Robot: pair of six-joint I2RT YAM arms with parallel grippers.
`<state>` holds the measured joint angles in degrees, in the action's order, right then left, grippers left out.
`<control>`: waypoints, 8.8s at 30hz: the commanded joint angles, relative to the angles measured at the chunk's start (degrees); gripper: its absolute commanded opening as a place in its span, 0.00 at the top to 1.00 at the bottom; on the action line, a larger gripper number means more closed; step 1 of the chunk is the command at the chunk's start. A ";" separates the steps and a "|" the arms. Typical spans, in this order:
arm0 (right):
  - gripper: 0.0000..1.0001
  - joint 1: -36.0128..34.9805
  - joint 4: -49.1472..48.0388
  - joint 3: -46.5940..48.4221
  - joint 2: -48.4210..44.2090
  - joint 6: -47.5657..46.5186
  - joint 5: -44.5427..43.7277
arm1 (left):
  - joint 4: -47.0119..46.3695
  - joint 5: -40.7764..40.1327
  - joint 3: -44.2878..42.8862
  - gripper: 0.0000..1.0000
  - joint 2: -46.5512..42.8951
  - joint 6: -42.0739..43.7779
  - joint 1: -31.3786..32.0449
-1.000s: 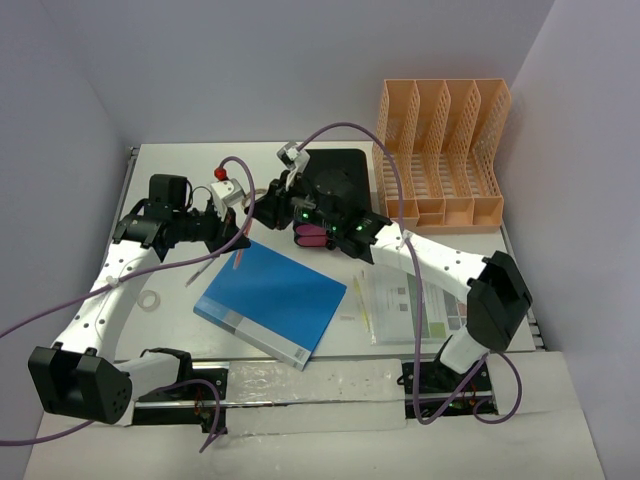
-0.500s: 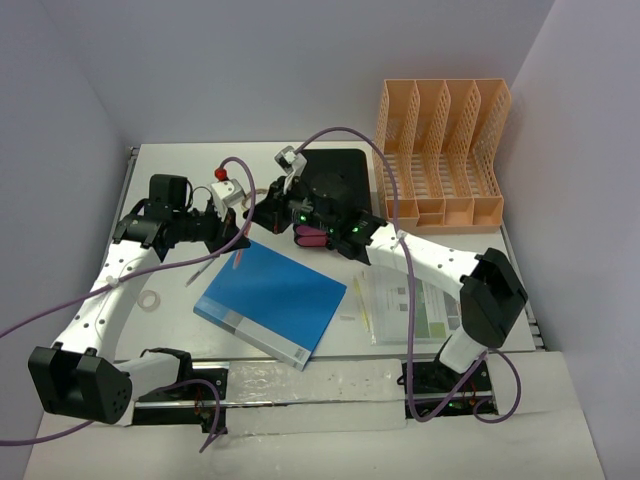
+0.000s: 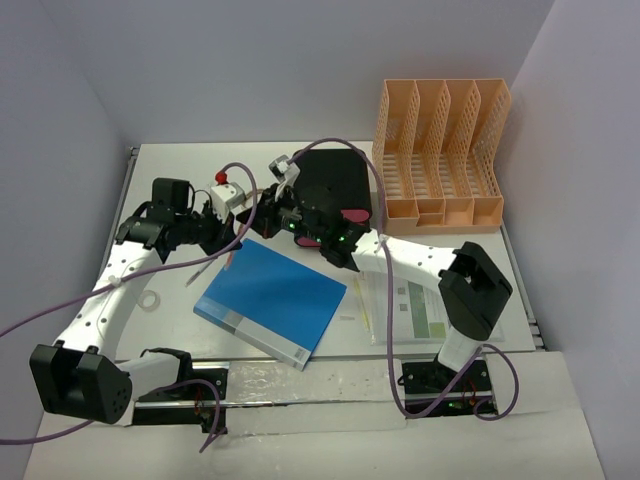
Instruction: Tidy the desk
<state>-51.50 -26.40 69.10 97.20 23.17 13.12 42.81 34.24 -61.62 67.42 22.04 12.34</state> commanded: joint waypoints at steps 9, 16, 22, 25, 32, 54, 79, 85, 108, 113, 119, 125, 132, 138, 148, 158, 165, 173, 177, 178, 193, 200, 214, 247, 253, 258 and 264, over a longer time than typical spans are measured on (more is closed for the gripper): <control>1.00 -6.47 0.48 -8.89 5.89 2.92 3.57 | -16.71 -1.81 -2.97 1.00 -1.67 -5.85 -0.52; 1.00 -7.54 -2.41 -10.96 6.81 5.09 2.43 | -18.80 -0.30 -2.47 1.00 -1.10 -8.13 -1.70; 1.00 -7.60 -3.25 -12.68 6.37 4.77 1.64 | -18.55 -1.33 -2.58 1.00 -0.54 -8.24 -1.93; 1.00 -7.89 -2.19 -12.71 6.21 4.63 1.15 | -18.35 -1.08 -2.50 1.00 -1.51 -8.24 -2.17; 1.00 -9.67 -2.44 -12.67 5.28 5.31 -0.73 | -17.49 -0.49 -2.80 1.00 -3.44 -8.43 -2.41; 0.52 -7.55 3.63 -10.13 -3.95 0.21 -3.28 | -14.51 -0.05 -4.32 1.00 -1.75 -8.33 -2.41; 0.20 -2.70 39.57 -8.12 -21.66 3.03 -57.26 | -16.97 -5.52 -0.17 1.00 -0.44 -8.91 -8.73; 0.32 -0.21 41.95 -5.93 -16.48 6.79 -59.45 | -16.28 -5.25 0.11 1.00 -0.19 -7.64 -8.82; 0.48 1.41 38.18 -0.26 -5.07 7.32 -58.15 | -15.04 -0.56 0.98 1.00 1.49 -3.31 -11.64; 0.61 1.49 38.27 0.59 -4.13 6.89 -59.26 | -14.78 0.47 1.42 1.00 1.32 -2.80 -12.07; 0.87 1.16 39.59 -0.03 -5.09 7.90 -58.88 | -14.29 0.82 1.37 1.00 1.09 -2.55 -12.16; 0.94 -1.65 41.09 -4.84 -10.40 10.80 -55.95 | -13.81 0.99 1.51 1.00 0.24 -2.72 -12.16; 0.93 -6.84 43.33 -8.90 -16.09 14.34 -55.36 | -12.95 0.65 0.68 1.00 -0.66 -2.79 -12.16; 0.91 -8.96 45.21 -11.97 -17.84 17.78 -54.79 | -12.40 0.74 0.10 1.00 -0.80 -3.15 -12.16; 0.64 -11.44 45.81 -14.59 -19.33 19.79 -53.43 | -12.40 1.04 0.56 1.00 -1.57 -3.32 -12.16; 0.23 -11.98 48.19 -13.91 -22.34 18.41 -53.50 | -12.16 2.39 0.85 1.00 -1.01 -2.77 -12.16; 0.21 -12.04 46.24 -15.76 -27.83 13.61 -48.16 | -11.41 3.03 -0.35 1.00 -1.07 -2.63 -12.16; 0.22 -11.95 48.06 -14.74 -37.11 10.36 -39.58 | -8.13 3.64 -2.32 1.00 -3.17 -2.66 -12.16; 0.22 -11.72 49.57 -14.07 -39.58 10.46 -40.78 | -4.36 3.79 -4.12 1.00 -4.50 -2.53 -12.16; 0.22 -11.59 50.47 -13.58 -39.74 10.70 -41.36 | -3.68 3.97 -4.72 1.00 -5.15 -2.48 -12.16; 0.20 10.19 51.35 -17.59 -51.43 6.17 -32.33 | 3.02 -5.55 -31.24 1.00 3.87 -5.27 10.26; 0.19 16.93 52.37 -17.72 -50.31 4.98 -32.03 | 5.15 -15.91 -44.46 1.00 22.49 1.75 27.93; 0.18 18.95 54.17 -24.91 -56.41 7.85 -31.79 | 4.31 -18.16 -45.50 0.98 38.31 1.22 32.80; 0.17 18.98 54.13 -25.42 -57.92 7.77 -29.12 | 12.60 -20.84 -54.70 0.64 40.16 -2.27 32.88; 0.18 18.98 57.02 -25.25 -56.05 8.90 -28.30 | 17.75 -15.71 -60.07 0.58 35.41 -5.15 23.72; 0.25 19.22 57.08 -29.31 -57.10 11.83 -28.01 | 19.27 -8.64 -50.51 0.53 26.21 -4.48 6.68; 0.28 19.42 53.29 -35.14 -56.70 18.36 -21.75 | 15.02 -10.14 -25.19 0.48 17.34 2.21 -9.45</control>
<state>-32.56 29.85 37.31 40.89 36.03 -13.10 58.02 22.28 -99.12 87.93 19.97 7.66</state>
